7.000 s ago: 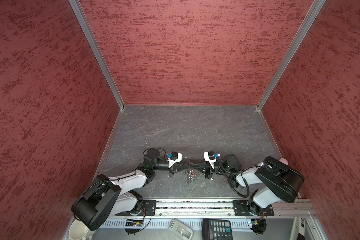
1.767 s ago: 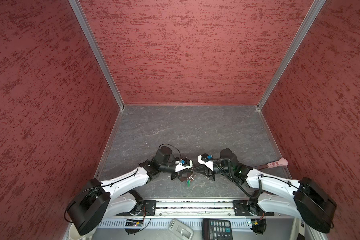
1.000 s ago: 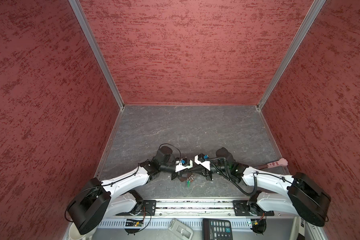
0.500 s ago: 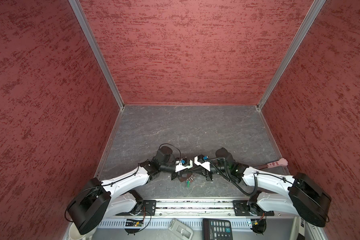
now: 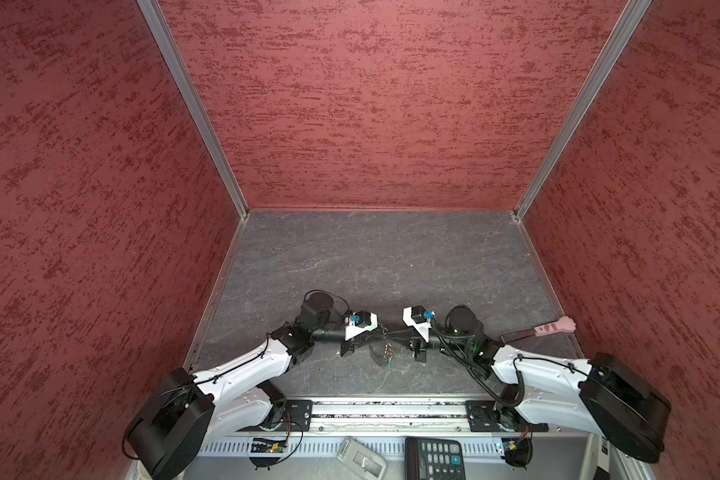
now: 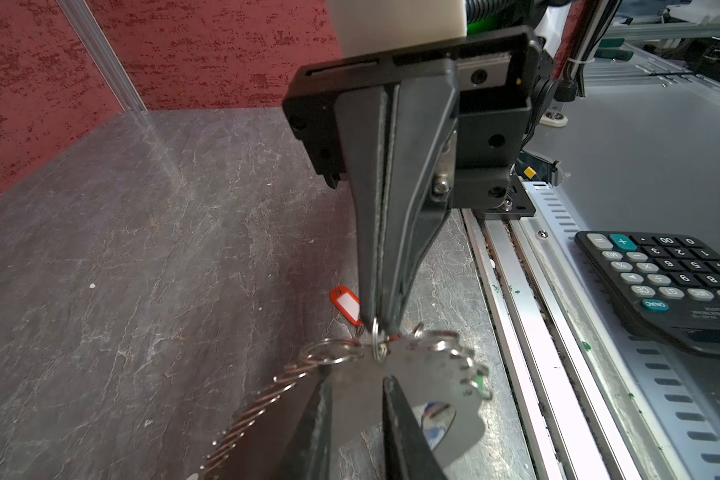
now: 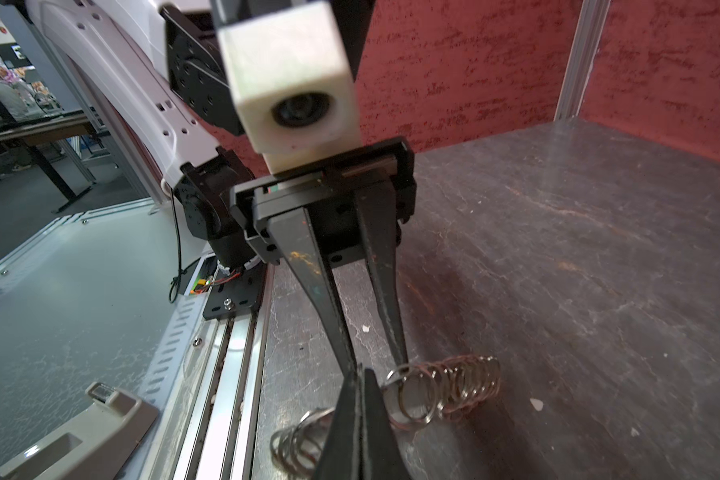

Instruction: Put the keys on the keyring

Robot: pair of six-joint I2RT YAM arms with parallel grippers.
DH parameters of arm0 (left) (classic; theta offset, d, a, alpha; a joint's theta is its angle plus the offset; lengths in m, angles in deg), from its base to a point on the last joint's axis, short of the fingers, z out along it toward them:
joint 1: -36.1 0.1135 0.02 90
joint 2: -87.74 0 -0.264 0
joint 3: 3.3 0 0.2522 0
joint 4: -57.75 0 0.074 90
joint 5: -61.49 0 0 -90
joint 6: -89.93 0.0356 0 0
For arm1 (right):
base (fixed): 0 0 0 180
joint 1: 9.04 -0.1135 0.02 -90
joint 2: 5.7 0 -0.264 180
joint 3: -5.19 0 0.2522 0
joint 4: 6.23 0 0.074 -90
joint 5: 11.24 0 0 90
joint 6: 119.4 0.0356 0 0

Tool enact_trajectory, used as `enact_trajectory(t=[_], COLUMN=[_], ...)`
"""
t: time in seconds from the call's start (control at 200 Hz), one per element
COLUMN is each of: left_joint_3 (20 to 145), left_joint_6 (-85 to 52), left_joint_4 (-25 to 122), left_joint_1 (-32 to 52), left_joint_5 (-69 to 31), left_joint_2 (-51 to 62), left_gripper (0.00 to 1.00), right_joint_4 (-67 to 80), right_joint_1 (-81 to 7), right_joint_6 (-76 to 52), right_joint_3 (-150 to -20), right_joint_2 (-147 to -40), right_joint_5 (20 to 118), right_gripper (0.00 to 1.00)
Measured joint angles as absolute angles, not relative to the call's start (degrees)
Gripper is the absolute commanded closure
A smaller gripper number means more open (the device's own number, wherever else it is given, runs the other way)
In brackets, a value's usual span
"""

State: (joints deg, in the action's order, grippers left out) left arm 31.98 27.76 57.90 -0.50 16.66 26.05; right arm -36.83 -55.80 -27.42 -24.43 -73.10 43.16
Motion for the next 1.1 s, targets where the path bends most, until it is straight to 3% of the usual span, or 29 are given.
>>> enact_trajectory(t=[0.341,0.887,1.102], left_joint_3=[30.4,29.6,29.6], left_joint_6=[23.4,21.1,20.7], left_joint_4=[65.0,68.9,68.6], left_joint_1=[1.5,2.3,2.6], left_joint_5=[22.5,25.8,26.5], left_joint_2=[26.0,27.7,27.7], left_gripper=[0.80,0.88,0.98], right_joint_4=[-49.8,-58.4,-62.7], right_joint_1=[-55.8,-55.8,-55.8], right_joint_6=[-23.9,-21.2,-20.0], right_joint_3=[-23.4,-23.4,-23.4], right_joint_2=[-77.4,-83.0,-85.6], right_joint_5=[42.4,41.3,40.8], right_gripper=[1.00,1.00,1.00])
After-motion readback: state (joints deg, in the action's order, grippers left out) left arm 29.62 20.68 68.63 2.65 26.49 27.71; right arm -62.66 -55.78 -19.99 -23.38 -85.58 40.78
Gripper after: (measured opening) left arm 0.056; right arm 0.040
